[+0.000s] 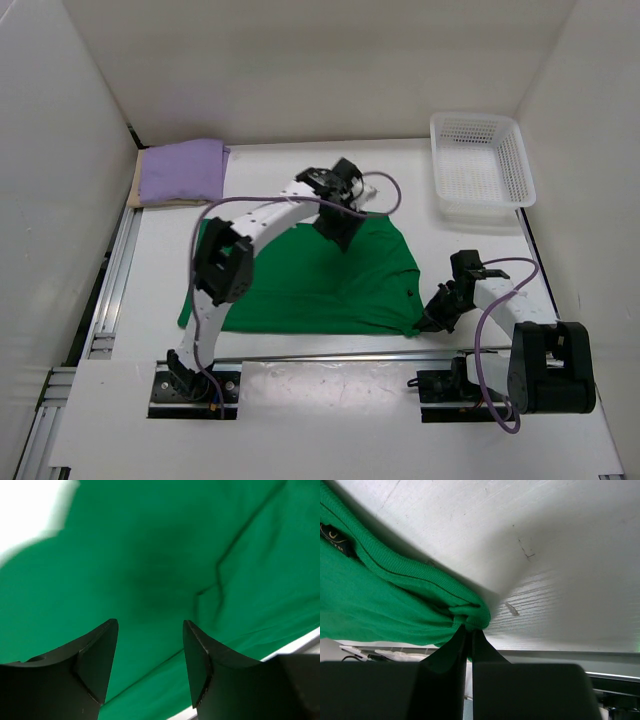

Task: Fold and stack the t-shirts
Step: Fold the flattened tshirt in 1/3 of the way

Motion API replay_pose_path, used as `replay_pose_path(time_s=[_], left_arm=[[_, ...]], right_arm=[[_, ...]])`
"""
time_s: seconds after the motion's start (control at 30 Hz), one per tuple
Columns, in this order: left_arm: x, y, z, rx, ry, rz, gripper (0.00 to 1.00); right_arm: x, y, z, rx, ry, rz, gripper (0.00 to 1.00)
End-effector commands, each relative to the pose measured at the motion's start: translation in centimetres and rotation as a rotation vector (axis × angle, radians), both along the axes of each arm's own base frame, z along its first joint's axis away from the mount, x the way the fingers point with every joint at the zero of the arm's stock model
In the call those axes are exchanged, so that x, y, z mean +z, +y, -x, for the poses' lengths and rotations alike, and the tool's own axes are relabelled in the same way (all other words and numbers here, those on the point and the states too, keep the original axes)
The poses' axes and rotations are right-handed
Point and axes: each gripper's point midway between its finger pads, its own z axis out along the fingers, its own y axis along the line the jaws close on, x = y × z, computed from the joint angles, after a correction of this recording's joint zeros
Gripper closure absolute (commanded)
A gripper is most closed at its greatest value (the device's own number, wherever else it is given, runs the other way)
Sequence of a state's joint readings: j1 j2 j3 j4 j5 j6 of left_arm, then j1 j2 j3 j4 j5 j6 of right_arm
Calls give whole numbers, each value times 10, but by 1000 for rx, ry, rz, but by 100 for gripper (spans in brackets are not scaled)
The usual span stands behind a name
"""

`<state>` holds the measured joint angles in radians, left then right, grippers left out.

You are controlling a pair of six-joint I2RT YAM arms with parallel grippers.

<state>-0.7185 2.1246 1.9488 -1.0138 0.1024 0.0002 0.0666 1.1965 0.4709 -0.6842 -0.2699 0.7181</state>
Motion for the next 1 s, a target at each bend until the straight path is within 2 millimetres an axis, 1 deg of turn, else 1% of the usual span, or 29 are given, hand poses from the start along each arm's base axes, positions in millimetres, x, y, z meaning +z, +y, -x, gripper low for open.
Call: replay_pose_path(time_s=[0.0, 0.03, 0.07, 0.1, 0.13, 0.17, 0.23, 0.27, 0.3, 0.33, 0.37, 0.4, 0.43, 0.47, 0.5, 0.53, 0.63, 0.77, 0.8, 0.87, 0.93, 0.97], left_arm=[[1, -27, 37, -98, 141, 56, 35], [-13, -34, 45, -118, 165, 34, 35], [-14, -40, 48, -131, 173, 42, 37], [-19, -40, 48, -131, 181, 35, 37], [-25, -44, 54, -145, 191, 24, 38], [-31, -44, 58, -150, 188, 9, 38], [-46, -41, 60, -148, 213, -14, 41], [-46, -44, 64, -159, 213, -15, 43], [-50, -45, 66, -161, 228, -15, 43], [-54, -46, 72, -171, 238, -26, 43], [-61, -43, 75, -169, 254, -41, 43], [-61, -43, 75, -169, 254, -41, 43], [-69, -43, 82, -180, 270, -58, 43], [-70, -44, 79, -178, 258, -58, 43], [-76, -42, 79, -174, 261, -74, 43], [-82, -39, 77, -167, 256, -95, 45], [-85, -39, 70, -159, 228, -109, 51], [-79, -42, 61, -151, 191, -110, 80], [-79, -44, 60, -151, 184, -103, 90], [-73, -42, 53, -141, 147, -113, 90], [-64, -42, 50, -136, 120, -105, 90], [-48, -44, 45, -132, 78, -82, 90]], right_arm=[[-23, -22, 24, 37, 72, 130, 100], [-24, -23, 25, 38, 81, 130, 100], [-24, -23, 25, 38, 81, 130, 100], [-24, -22, 22, 37, 72, 130, 100], [-24, -22, 22, 37, 72, 130, 100], [-24, -22, 22, 37, 72, 130, 100], [-24, -22, 22, 37, 72, 130, 100], [-24, -22, 22, 37, 72, 130, 100], [-24, -22, 22, 37, 72, 130, 100], [-24, -22, 22, 37, 72, 130, 100], [-24, -22, 22, 37, 72, 130, 100], [-24, -22, 22, 37, 72, 130, 100], [-24, -22, 22, 37, 72, 130, 100], [-24, -22, 22, 37, 72, 130, 100], [-24, -22, 22, 37, 72, 130, 100], [-24, -22, 22, 37, 72, 130, 100], [-24, -22, 22, 37, 72, 130, 100], [-24, -22, 22, 37, 72, 130, 100], [-24, -22, 22, 37, 72, 130, 100], [-24, -22, 22, 37, 72, 130, 100], [-24, -22, 22, 37, 72, 130, 100], [-24, -22, 22, 37, 72, 130, 100]])
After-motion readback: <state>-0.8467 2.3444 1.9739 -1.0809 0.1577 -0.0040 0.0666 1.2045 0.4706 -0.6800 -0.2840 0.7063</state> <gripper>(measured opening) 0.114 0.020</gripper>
